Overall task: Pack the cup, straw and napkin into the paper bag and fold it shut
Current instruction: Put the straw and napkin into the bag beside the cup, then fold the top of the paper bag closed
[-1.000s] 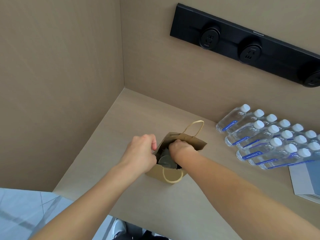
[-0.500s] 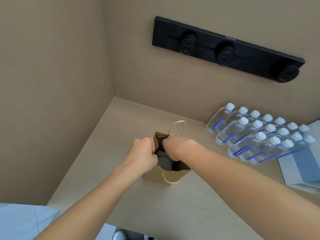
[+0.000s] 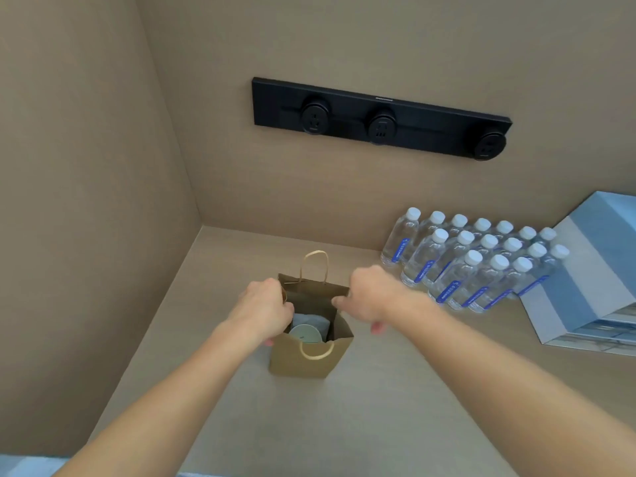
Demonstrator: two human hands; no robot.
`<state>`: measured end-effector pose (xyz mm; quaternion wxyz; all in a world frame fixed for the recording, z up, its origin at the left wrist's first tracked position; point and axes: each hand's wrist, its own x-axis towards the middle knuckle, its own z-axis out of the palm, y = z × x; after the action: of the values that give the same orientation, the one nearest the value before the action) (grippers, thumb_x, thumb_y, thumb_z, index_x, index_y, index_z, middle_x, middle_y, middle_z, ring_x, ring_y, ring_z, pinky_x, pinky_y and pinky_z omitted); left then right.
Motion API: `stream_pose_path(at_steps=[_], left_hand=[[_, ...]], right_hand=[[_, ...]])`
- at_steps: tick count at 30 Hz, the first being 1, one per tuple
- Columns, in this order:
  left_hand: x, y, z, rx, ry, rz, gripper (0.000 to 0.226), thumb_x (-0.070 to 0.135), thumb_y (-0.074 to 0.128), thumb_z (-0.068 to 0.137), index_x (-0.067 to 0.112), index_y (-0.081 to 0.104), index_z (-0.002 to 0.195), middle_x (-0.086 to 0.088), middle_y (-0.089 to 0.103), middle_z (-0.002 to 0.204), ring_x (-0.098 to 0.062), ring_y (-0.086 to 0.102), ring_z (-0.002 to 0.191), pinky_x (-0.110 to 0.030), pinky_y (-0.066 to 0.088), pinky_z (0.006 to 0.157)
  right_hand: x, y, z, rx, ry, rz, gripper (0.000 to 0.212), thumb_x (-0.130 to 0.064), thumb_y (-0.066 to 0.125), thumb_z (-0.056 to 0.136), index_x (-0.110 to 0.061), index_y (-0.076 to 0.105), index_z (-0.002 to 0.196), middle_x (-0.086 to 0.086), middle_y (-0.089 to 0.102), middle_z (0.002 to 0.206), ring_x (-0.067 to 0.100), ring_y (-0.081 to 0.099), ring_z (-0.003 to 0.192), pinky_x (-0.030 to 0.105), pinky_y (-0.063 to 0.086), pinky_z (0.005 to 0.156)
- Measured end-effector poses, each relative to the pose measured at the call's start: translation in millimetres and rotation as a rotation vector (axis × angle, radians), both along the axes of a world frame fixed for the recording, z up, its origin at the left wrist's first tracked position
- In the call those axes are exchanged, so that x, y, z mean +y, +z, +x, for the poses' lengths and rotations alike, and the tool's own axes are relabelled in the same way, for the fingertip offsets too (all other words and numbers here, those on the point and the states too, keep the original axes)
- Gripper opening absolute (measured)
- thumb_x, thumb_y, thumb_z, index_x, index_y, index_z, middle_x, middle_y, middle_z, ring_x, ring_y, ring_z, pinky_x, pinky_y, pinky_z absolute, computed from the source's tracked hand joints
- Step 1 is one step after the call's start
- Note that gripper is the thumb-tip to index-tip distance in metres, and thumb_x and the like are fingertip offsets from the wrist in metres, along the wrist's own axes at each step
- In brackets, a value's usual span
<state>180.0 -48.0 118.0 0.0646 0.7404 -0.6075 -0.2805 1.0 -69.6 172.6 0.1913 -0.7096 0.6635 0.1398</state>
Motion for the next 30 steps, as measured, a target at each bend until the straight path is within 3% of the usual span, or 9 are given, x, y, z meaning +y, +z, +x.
stream_pose_path(at_steps=[5, 10, 14, 18, 20, 23, 25, 28, 30], left_hand=[[8.0, -2.3, 8.4, -0.005, -0.014, -0.012, 0.013, 0.023, 0.05, 0.085, 0.013, 0.053, 0.078, -0.014, 0.065, 0.089, -0.037, 0.069, 0.076, -0.042, 0.062, 0.07], [12.1, -12.3, 21.2, 0.079, -0.019, -0.077, 0.008, 0.023, 0.05, 0.085, 0.02, 0.053, 0.091, -0.006, 0.069, 0.093, -0.033, 0.068, 0.079, -0.038, 0.058, 0.074], [12.4, -16.5, 26.8, 0.382, 0.019, -0.07, 0.031, 0.016, 0.057, 0.088, 0.027, 0.052, 0.117, 0.009, 0.062, 0.112, -0.012, 0.066, 0.063, -0.021, 0.056, 0.051], [17.2, -18.8, 36.5, 0.632, 0.027, -0.002, 0.051, 0.016, 0.063, 0.09, 0.037, 0.043, 0.131, 0.005, 0.065, 0.115, -0.015, 0.067, 0.064, -0.033, 0.062, 0.062], [19.8, -21.3, 40.8, 0.666, -0.007, 0.02, 0.068, 0.023, 0.065, 0.09, 0.044, 0.03, 0.143, 0.011, 0.067, 0.112, -0.015, 0.068, 0.071, -0.03, 0.061, 0.064], [20.0, -23.1, 46.6, 0.718, -0.091, 0.06, 0.088, 0.044, 0.073, 0.081, 0.056, 0.015, 0.146, 0.017, 0.063, 0.12, -0.014, 0.067, 0.08, -0.03, 0.061, 0.073], [17.9, -22.9, 52.1, 0.715, -0.18, 0.115, 0.104, 0.053, 0.081, 0.069, 0.064, 0.008, 0.142, 0.02, 0.056, 0.125, -0.012, 0.069, 0.084, -0.026, 0.058, 0.077], [12.3, -24.2, 57.4, 0.661, -0.276, 0.169, 0.115, 0.044, 0.091, 0.059, 0.069, 0.01, 0.138, 0.006, 0.06, 0.127, -0.01, 0.067, 0.107, -0.028, 0.051, 0.093], [8.0, -26.4, 53.8, 0.642, -0.257, 0.126, 0.111, 0.029, 0.094, 0.058, 0.065, 0.023, 0.136, 0.0, 0.061, 0.127, -0.011, 0.071, 0.095, -0.031, 0.052, 0.09]], right_hand=[[6.3, -38.1, -4.6, -0.282, -0.224, -0.008, 0.025, -0.018, 0.047, 0.088, -0.008, 0.052, 0.066, 0.016, 0.067, 0.063, 0.026, 0.071, 0.046, 0.027, 0.06, 0.057], [7.7, -51.6, -10.4, -0.47, -0.29, -0.021, 0.014, -0.008, 0.044, 0.085, -0.012, 0.057, 0.088, 0.01, 0.068, 0.054, 0.022, 0.071, 0.049, 0.019, 0.052, 0.048], [12.9, -56.8, -20.9, -0.897, -0.418, 0.136, 0.033, -0.008, 0.058, 0.088, -0.017, 0.054, 0.12, 0.005, 0.066, 0.068, 0.019, 0.066, 0.043, 0.024, 0.059, 0.053], [20.9, -66.4, -31.4, -1.222, -0.527, 0.273, 0.064, -0.006, 0.07, 0.087, -0.017, 0.04, 0.142, 0.011, 0.067, 0.087, 0.019, 0.065, 0.057, 0.042, 0.062, 0.07], [24.3, -72.8, -33.6, -1.272, -0.464, 0.247, 0.064, -0.01, 0.072, 0.086, -0.023, 0.043, 0.142, 0.005, 0.072, 0.087, 0.018, 0.066, 0.073, 0.046, 0.06, 0.077], [28.3, -81.5, -34.8, -1.322, -0.364, 0.269, 0.069, -0.024, 0.077, 0.082, -0.036, 0.043, 0.141, -0.001, 0.073, 0.108, 0.014, 0.066, 0.106, 0.043, 0.06, 0.082], [28.0, -85.6, -37.5, -1.363, -0.32, 0.316, 0.077, -0.024, 0.08, 0.078, -0.041, 0.04, 0.141, -0.001, 0.066, 0.123, 0.011, 0.063, 0.11, 0.041, 0.058, 0.086], [24.7, -91.7, -43.7, -1.333, -0.213, 0.325, 0.088, -0.004, 0.083, 0.071, -0.037, 0.04, 0.14, -0.003, 0.063, 0.13, 0.015, 0.061, 0.11, 0.035, 0.054, 0.093], [21.9, -97.5, -41.7, -1.23, -0.166, 0.244, 0.088, 0.004, 0.086, 0.066, -0.028, 0.045, 0.137, -0.002, 0.068, 0.121, 0.017, 0.062, 0.105, 0.029, 0.052, 0.092]])
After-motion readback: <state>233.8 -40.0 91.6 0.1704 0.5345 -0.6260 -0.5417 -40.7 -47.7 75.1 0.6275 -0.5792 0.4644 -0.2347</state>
